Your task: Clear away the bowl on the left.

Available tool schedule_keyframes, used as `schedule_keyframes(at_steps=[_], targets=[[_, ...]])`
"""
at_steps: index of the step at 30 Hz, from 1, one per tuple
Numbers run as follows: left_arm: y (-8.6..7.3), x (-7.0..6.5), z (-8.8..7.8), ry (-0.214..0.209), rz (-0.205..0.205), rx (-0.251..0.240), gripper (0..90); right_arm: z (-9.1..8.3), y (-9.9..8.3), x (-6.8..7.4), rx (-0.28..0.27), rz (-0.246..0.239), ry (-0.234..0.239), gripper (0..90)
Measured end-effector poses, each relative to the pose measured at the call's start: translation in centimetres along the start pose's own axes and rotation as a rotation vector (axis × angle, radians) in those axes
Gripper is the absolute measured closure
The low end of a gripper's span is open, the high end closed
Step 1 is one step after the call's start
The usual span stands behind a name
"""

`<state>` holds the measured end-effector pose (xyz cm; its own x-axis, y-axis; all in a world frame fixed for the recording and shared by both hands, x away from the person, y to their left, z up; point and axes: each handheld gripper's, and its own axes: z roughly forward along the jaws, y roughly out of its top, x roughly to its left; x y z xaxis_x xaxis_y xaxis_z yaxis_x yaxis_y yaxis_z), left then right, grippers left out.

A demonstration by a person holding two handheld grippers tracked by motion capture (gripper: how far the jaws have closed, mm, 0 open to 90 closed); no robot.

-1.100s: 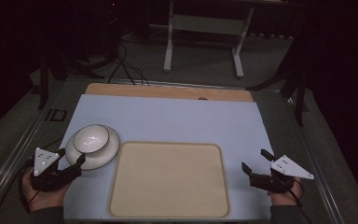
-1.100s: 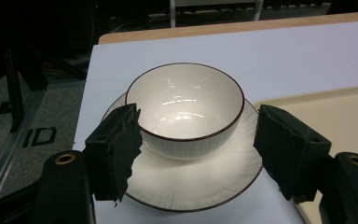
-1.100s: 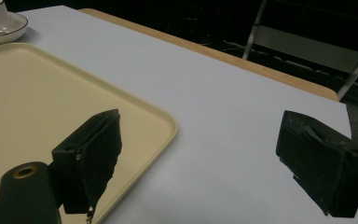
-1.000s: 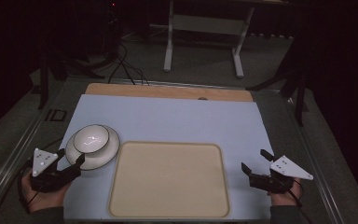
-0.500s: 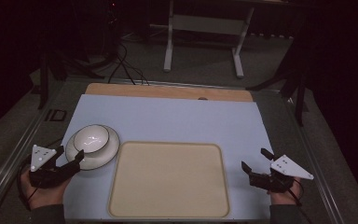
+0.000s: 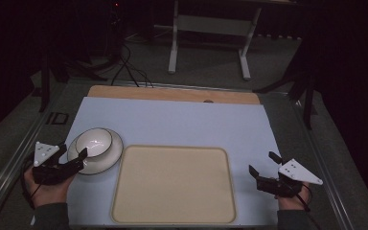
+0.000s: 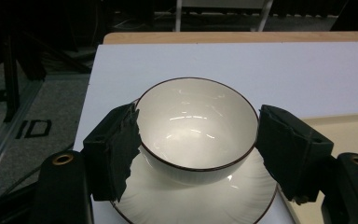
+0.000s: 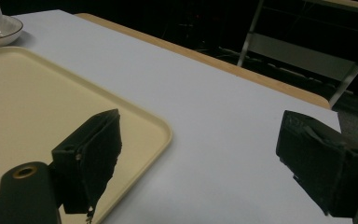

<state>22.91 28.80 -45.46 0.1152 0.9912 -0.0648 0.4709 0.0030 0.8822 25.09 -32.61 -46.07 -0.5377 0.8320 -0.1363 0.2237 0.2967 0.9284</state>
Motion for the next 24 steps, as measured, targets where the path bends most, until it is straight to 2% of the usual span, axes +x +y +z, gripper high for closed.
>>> schedule_keyframes(at_steps=[24], targets=[[0.3,0.8,3.8,0.026,-0.03,0.08,31.1,-0.2,0.1,-0.1,-0.017,-0.001,-0.015,13.7]])
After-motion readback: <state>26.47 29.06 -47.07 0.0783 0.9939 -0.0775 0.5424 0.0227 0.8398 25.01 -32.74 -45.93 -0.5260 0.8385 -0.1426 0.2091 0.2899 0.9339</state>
